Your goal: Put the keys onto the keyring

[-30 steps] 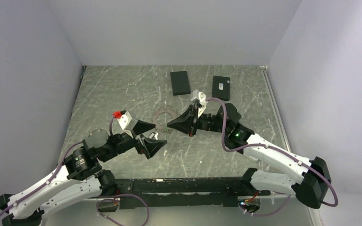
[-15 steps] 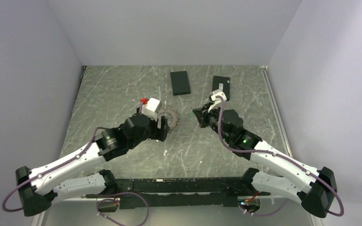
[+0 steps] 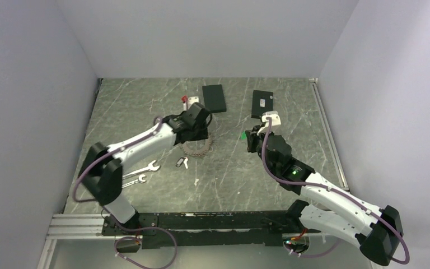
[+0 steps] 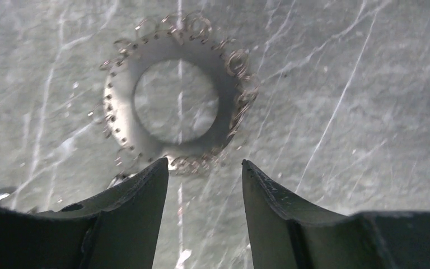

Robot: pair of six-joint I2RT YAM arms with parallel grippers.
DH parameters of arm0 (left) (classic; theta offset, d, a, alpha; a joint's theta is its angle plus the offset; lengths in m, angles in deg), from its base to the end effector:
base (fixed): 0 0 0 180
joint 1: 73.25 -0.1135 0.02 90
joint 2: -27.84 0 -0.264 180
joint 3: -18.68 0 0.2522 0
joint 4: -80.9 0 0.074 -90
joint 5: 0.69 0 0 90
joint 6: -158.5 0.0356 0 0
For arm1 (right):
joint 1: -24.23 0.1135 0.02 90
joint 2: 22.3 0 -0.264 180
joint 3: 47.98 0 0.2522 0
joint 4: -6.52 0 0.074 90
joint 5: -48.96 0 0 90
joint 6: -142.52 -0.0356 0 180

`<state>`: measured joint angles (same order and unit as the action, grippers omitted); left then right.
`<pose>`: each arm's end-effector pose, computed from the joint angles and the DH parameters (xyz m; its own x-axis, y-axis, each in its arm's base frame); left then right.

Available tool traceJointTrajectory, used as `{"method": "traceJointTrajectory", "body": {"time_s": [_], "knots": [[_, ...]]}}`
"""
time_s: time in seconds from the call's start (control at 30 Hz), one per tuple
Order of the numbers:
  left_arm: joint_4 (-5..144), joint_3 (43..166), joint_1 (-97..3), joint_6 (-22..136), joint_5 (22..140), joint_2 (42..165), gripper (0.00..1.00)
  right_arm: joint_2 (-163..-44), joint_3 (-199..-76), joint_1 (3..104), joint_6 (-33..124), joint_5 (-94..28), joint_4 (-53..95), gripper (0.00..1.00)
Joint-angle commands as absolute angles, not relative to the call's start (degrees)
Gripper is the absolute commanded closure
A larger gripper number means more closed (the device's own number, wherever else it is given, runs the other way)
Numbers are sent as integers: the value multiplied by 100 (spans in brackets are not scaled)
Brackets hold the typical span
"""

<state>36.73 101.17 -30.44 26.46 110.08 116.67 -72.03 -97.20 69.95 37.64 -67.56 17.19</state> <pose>0.2532 -0.2174 0.2668 -0.7352 -0.1725 -0.6556 -0.0301 0.9744 -0.2226 0.1548 0.1359 0.2922 -0.2168 0.1068 -0.9704 -0.2888 0.9425 0.1683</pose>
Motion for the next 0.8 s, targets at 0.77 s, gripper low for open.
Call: {"method": "traceJointTrajectory", "body": {"time_s": [0.77], "knots": [[6031, 10297, -3064, 2026, 9827, 13670, 65, -7000, -9365, 6989, 3775, -6782, 1009, 100]]}}
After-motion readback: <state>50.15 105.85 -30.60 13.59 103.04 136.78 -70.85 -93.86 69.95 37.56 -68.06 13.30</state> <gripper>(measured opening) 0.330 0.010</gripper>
